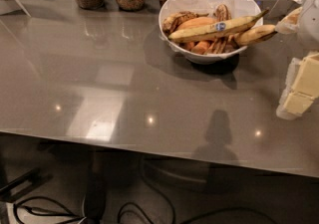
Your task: Pick banana from white bowl
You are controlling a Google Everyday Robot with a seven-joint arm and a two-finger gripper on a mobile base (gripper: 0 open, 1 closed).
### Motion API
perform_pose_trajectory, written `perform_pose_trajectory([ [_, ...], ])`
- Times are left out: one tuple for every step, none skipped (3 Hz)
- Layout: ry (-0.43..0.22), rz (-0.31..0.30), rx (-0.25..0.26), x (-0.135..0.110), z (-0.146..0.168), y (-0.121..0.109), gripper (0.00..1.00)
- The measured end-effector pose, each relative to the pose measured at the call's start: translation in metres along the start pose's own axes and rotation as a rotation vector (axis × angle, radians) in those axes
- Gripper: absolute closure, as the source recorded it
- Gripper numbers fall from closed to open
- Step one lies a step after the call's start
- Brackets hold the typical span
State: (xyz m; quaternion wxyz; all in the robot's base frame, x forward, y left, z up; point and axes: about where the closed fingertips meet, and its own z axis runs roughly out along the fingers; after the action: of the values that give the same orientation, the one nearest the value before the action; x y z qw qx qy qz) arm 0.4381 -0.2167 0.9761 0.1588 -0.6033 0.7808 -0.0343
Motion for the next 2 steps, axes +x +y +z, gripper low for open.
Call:
perform_pose_trajectory([
  [-0.009, -0.004, 0.016, -0.002, -0.001, -0.002, 0.00],
  [-0.059, -0.032, 0.082, -0.013, 0.006, -0.017, 0.00],
])
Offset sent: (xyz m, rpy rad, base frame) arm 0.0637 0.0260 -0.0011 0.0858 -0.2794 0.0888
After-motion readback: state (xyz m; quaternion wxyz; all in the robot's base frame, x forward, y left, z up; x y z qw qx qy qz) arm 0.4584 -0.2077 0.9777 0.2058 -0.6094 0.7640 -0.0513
